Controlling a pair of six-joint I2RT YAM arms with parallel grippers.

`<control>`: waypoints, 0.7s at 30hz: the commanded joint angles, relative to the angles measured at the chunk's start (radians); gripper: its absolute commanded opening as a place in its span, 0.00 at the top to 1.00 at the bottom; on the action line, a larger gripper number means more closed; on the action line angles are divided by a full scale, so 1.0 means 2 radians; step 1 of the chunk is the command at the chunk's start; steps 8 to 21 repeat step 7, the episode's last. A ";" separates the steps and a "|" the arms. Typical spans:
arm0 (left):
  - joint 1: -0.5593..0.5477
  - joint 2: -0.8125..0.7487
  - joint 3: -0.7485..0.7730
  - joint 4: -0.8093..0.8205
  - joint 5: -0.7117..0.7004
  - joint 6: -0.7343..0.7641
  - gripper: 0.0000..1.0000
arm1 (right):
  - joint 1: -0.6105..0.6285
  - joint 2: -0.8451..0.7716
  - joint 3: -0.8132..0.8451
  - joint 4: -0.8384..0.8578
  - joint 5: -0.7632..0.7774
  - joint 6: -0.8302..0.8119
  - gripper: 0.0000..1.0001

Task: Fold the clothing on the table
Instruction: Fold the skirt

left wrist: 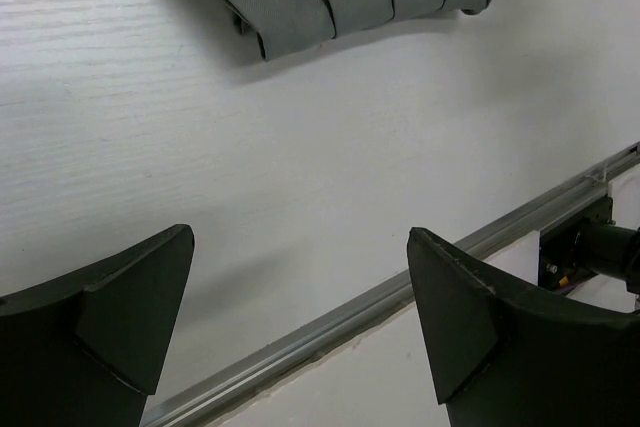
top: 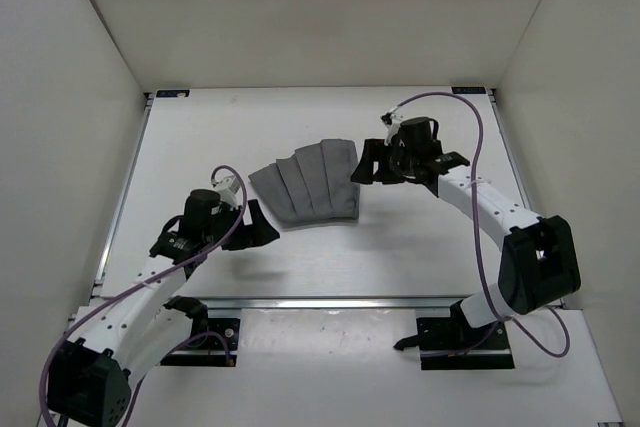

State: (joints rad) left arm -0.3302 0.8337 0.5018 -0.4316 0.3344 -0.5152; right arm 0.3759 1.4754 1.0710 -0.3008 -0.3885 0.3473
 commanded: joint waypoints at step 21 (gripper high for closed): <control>0.021 -0.024 -0.015 0.004 0.015 0.013 0.02 | 0.020 -0.006 0.004 0.040 0.019 -0.015 0.31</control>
